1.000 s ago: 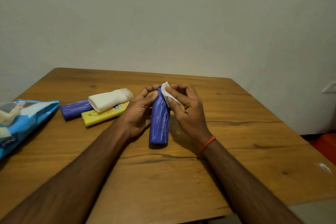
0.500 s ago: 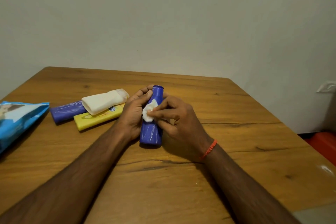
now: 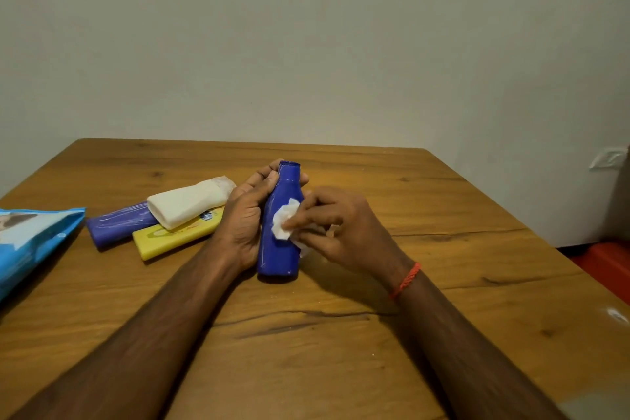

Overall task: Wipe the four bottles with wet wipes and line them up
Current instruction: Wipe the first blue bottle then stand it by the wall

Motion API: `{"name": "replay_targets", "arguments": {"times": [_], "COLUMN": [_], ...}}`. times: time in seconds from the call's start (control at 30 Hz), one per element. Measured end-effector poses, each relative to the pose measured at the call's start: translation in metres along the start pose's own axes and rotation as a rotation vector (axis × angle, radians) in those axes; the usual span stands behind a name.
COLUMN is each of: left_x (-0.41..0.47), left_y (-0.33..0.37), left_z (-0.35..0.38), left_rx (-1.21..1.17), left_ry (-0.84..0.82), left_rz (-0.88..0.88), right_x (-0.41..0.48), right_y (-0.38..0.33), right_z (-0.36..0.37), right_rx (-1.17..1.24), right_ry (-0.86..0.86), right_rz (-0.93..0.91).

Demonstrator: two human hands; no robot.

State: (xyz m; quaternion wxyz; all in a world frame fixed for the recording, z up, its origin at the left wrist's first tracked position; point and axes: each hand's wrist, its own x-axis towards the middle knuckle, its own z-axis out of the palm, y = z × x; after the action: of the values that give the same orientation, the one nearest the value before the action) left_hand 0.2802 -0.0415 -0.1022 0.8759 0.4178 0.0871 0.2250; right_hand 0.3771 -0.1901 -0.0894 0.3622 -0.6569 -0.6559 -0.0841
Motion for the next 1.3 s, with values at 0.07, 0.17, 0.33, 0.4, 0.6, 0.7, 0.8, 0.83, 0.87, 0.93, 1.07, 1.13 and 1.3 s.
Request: {"name": "replay_targets", "arguments": {"times": [0.07,0.17,0.33,0.4,0.6,0.7,0.8,0.83,0.87,0.93,1.07,1.13,1.3], "left_x": [-0.001,-0.006,-0.012,-0.012,-0.009,-0.007,-0.008,-0.008,-0.008,-0.009,-0.01,-0.011,-0.014], "left_y": [-0.001,-0.003,-0.008,-0.009,0.001,0.007,0.007,0.007,0.007,0.007,0.007,0.007,0.008], "left_z": [0.001,0.006,0.014,0.016,0.009,0.007,0.007,0.007,0.007,0.008,0.011,0.012,0.017], "left_rx": [0.055,0.154,0.214,0.203,-0.003,0.006,0.008,0.002,-0.004,-0.016,-0.044,-0.075,-0.048], "left_ry": [-0.006,-0.003,-0.045,-0.03,0.073,0.11,0.119,0.115,0.106,0.078,0.065,0.04,-0.099], "left_rz": [0.008,0.045,0.07,0.071,0.06,0.106,0.124,0.124,0.122,0.115,0.086,0.053,0.073], "right_x": [0.001,0.003,0.008,0.007,-0.001,-0.006,-0.002,-0.002,-0.001,-0.001,0.0,0.002,0.003], "right_y": [0.005,0.005,0.005,0.005,0.008,-0.003,-0.009,-0.01,-0.01,-0.011,-0.01,-0.006,-0.004], "right_z": [0.002,0.004,0.002,0.002,0.002,0.005,0.008,0.009,0.008,0.006,0.003,0.004,0.0], "right_rx": [-0.025,-0.061,-0.022,0.001,0.101,0.13,0.104,0.089,0.078,0.056,0.023,-0.009,0.03], "right_ry": [0.158,0.344,0.532,0.514,0.106,-0.166,-0.346,-0.371,-0.383,-0.378,-0.141,0.037,0.432], "right_rz": [0.023,0.058,0.097,0.114,0.127,0.156,0.093,0.075,0.07,0.07,-0.002,-0.047,0.048]}}
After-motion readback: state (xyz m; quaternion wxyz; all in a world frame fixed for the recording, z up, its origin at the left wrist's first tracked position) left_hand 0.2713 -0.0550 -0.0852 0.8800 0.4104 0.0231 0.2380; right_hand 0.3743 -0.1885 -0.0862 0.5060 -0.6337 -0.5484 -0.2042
